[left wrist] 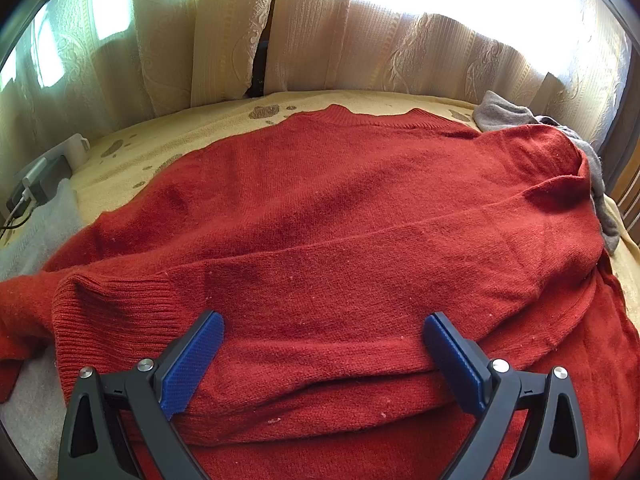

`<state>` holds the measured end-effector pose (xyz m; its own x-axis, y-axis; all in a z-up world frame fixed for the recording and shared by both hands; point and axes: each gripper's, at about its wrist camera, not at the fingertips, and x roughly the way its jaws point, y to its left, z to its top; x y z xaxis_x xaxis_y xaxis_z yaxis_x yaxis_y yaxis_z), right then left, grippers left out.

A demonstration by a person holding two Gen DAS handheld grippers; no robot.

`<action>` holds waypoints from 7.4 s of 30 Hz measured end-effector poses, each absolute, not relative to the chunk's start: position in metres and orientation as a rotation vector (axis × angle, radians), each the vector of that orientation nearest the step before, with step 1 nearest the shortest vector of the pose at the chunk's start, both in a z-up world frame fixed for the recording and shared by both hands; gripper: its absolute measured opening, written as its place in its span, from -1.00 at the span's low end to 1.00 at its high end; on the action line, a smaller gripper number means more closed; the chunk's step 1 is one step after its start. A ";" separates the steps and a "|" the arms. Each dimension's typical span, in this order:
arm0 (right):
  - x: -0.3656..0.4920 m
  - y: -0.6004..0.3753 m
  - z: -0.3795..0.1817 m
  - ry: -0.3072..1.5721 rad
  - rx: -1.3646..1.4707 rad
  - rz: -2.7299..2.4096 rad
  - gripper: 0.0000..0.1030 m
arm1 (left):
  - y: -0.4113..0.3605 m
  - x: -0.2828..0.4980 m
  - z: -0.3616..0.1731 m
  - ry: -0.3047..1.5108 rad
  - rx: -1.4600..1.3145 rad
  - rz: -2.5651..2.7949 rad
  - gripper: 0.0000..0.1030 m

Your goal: Fold clothes

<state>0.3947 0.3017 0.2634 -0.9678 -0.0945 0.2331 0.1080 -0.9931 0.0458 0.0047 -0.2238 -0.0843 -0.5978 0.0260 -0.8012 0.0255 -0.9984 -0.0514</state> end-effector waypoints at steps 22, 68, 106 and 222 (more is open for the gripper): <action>0.323 0.422 0.367 -0.463 -0.519 -3.320 0.99 | -0.224 0.005 -0.084 -0.089 -1.410 2.805 0.98; 0.038 0.022 -0.055 0.367 0.875 -2.176 0.76 | -0.258 0.043 -0.035 -0.345 -1.190 2.877 0.98; 0.077 -0.053 0.010 0.334 0.656 -1.888 1.00 | -0.458 0.298 -0.038 -1.168 -0.999 3.514 0.98; 0.083 -0.072 -0.049 -0.043 0.762 -1.814 1.00 | -0.574 0.357 -0.091 -2.469 -0.303 2.769 0.95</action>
<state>0.0826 -0.0723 -0.0493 -0.1794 -0.8617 -0.4746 0.8381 -0.3865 0.3849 0.3570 -0.5743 -0.0907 -0.8238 -0.3090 -0.4753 0.5074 -0.0281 -0.8612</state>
